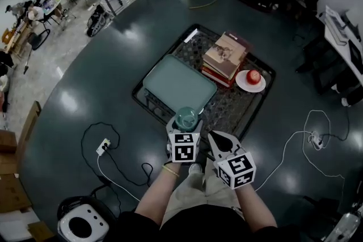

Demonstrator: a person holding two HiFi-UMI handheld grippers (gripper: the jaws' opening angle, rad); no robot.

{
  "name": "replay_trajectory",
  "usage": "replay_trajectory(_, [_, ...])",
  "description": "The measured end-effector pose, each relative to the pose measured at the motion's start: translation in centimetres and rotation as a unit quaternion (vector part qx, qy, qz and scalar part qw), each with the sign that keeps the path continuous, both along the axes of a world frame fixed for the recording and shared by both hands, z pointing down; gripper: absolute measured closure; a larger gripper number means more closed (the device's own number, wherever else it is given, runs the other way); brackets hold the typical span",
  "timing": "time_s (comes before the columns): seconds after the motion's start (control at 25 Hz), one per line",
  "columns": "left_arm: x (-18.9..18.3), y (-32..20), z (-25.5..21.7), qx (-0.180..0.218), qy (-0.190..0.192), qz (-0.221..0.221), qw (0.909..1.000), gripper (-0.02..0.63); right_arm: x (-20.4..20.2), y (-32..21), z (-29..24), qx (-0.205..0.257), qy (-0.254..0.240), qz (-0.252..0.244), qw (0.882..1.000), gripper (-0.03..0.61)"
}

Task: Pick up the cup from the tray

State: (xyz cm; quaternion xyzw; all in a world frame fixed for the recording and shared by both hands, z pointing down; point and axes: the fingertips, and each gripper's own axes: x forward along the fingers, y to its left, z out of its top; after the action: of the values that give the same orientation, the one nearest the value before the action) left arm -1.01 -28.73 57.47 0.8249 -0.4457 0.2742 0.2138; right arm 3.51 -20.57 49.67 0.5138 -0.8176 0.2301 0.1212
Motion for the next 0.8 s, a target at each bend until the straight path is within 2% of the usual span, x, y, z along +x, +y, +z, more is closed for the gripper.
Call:
replay_trajectory(0.32, [-0.8,4.2,-1.8,0.003,0.006,0.012,0.9999,0.249,-0.4,1.6,-0.4,0.007,0.008,-0.004,1.000,0.569])
replay_trajectory(0.8, [-1.5,7.7,-5.3,0.017,0.025,0.016,0.9994,0.249,-1.1,3.6,-1.1,0.029,0.022,-0.010,0.999,0.569])
